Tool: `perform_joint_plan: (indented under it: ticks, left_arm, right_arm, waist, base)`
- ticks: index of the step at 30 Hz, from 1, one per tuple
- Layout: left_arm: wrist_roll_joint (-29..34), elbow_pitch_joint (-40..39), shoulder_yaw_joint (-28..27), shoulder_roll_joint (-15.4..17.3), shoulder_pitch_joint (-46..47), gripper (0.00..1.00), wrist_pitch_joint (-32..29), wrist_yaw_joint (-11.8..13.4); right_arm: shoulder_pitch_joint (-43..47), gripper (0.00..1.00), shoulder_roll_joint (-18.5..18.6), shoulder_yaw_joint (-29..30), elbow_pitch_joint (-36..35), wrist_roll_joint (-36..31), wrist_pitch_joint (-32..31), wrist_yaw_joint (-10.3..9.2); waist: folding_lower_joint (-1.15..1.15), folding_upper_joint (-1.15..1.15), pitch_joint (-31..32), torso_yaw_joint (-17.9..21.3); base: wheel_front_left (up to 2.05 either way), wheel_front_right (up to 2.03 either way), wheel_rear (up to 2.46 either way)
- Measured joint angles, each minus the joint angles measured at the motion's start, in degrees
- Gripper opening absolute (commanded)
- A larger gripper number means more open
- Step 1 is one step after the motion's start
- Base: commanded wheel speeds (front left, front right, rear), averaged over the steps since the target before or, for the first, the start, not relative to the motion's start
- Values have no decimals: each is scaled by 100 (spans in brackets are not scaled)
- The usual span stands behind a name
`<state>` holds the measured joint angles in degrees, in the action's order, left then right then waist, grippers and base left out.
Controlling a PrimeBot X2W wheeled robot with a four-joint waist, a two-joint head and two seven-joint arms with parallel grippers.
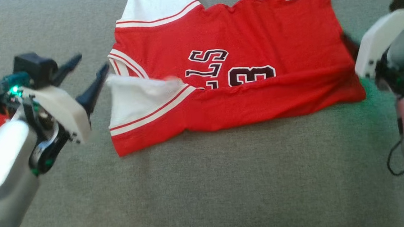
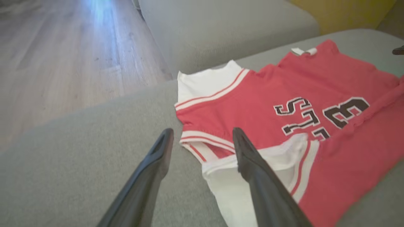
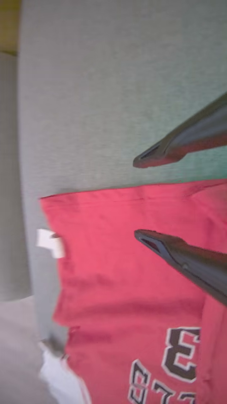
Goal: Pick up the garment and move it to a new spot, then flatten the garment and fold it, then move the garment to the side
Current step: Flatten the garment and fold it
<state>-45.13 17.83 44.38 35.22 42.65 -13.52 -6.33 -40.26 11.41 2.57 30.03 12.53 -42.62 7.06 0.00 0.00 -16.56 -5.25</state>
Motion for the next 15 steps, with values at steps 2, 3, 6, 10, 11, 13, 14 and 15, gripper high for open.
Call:
perform_joint_plan:
  ticks: [2, 3, 6, 10, 11, 13, 14, 15]
  left_arm:
    - [36, 89, -60, -164, 66, 100, 308, 115]
    - [40, 107, -109, -247, 66, 100, 488, 160]
    - [74, 122, -268, -443, 51, 100, 1024, 322]
    - [80, 57, -548, -586, -6, 100, 1644, 664]
    - [98, 12, -626, -620, -49, 100, 1837, 787]
    - [101, -145, -784, -690, -224, 100, 2203, 1007]
    - [101, -232, -831, -720, -336, 100, 2341, 1090]
    - [104, -325, -869, -753, -466, 100, 2450, 1178]
  right_arm:
    - [-160, 100, -22, 7, 96, -63, 524, 1]
    - [-191, 100, -20, -27, 129, -65, 790, 0]
    - [-187, 100, -22, -33, 186, -19, 1704, 0]
    - [-123, 100, -58, -52, 114, 41, 2700, 0]
    - [-89, 100, -78, -78, 60, 65, 2982, 0]
    - [59, 100, -111, -244, -131, 34, 3532, 0]
    - [161, 100, -143, -305, -226, 0, 3764, 0]
    - [277, 100, -200, -319, -316, -16, 3983, 0]
  waist:
    - [0, 0, 31, -29]
    - [0, 0, 57, -43]
    - [0, 0, 160, -75]
    - [-1, 0, 296, -86]
    - [-1, 0, 347, -84]
    - [-1, 0, 447, -69]
    - [-1, 0, 491, -56]
    - [-1, 0, 536, -40]
  base:
    - [0, 0, 0]
    - [0, 0, 0]
    - [0, 0, 0]
    - [0, 0, 0]
    - [0, 0, 0]
    - [0, 0, 0]
    - [0, 0, 0]
    - [0, 0, 0]
